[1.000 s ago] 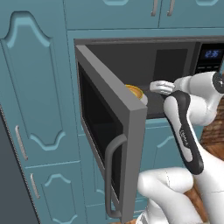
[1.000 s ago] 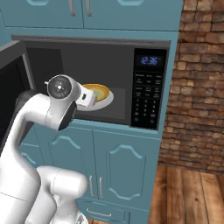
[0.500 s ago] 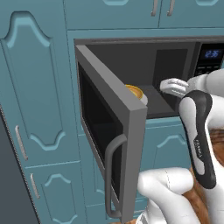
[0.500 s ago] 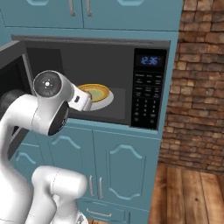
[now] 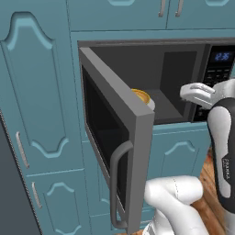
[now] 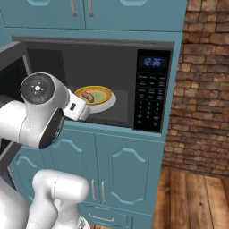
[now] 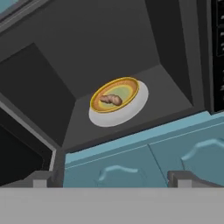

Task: Pick the potato from the counter and place it in the microwave. Then turn on the microwave.

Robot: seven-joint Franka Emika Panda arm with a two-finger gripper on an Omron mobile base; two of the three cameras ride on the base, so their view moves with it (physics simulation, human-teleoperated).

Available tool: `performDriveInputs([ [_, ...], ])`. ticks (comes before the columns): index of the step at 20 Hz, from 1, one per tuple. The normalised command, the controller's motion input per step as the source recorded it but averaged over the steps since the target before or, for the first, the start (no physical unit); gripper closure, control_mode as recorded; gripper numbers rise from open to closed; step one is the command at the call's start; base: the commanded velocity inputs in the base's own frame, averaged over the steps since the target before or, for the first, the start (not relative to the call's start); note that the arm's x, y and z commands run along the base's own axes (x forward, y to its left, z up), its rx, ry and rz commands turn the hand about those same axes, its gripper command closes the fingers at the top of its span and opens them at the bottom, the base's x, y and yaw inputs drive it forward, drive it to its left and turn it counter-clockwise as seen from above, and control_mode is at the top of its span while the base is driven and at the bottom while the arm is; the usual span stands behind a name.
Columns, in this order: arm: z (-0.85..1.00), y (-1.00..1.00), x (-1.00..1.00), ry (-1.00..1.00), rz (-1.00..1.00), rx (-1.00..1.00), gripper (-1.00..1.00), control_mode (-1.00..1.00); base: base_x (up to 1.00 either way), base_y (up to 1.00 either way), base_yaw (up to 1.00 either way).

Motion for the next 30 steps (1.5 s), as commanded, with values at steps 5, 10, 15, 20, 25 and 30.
performDriveInputs([
  [5,0.15,-0.06,-0.44,0.09,0.0,0.04,-1.0,-1.0,0.0,0.0,0.0],
  [10,0.15,-0.1,-0.45,0.09,0.0,0.06,-1.0,-1.0,0.0,0.0,0.0],
  [15,0.09,-0.05,-0.47,0.05,0.0,0.08,-1.0,-1.0,0.0,0.0,0.0],
  [20,0.07,-0.01,-0.49,0.01,0.0,0.07,-1.0,-1.0,0.0,0.0,0.0],
  [25,0.04,0.0,-0.5,0.0,0.0,0.1,-1.0,-1.0,0.0,0.0,0.0],
  [30,0.02,0.02,-0.44,0.02,0.0,0.1,-1.0,-1.0,0.0,0.0,0.0],
])
